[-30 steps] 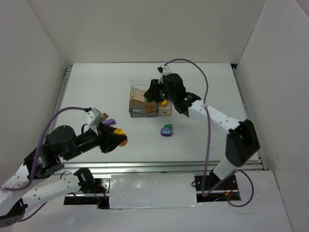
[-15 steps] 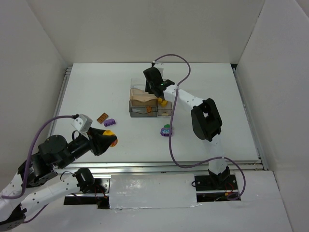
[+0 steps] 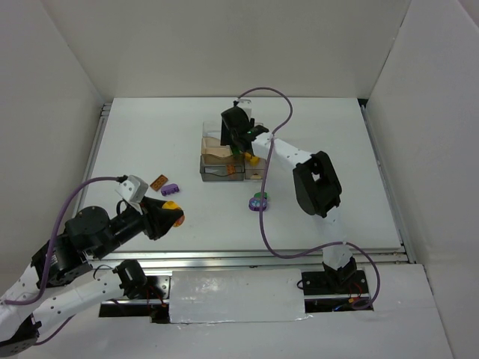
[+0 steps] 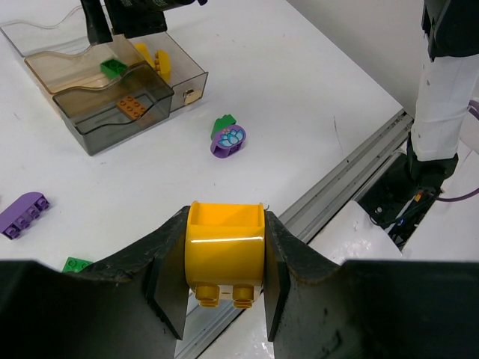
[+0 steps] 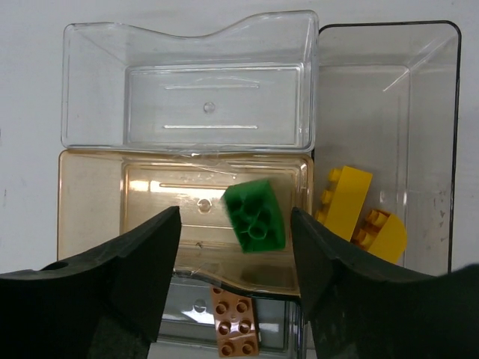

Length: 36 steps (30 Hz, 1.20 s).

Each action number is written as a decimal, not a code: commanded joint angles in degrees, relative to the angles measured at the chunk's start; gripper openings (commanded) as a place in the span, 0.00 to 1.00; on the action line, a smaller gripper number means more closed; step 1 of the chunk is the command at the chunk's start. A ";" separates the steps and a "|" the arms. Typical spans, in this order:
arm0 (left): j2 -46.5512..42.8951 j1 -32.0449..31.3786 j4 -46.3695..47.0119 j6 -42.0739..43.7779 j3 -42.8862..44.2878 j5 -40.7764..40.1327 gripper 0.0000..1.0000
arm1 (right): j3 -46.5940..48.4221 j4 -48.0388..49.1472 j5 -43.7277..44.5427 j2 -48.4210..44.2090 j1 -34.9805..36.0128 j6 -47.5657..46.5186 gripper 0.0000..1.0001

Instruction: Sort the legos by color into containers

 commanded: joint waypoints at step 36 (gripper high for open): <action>17.14 0.41 27.84 -15.40 6.99 23.25 0.00 | -56.48 56.54 -76.62 -64.19 9.71 14.61 0.90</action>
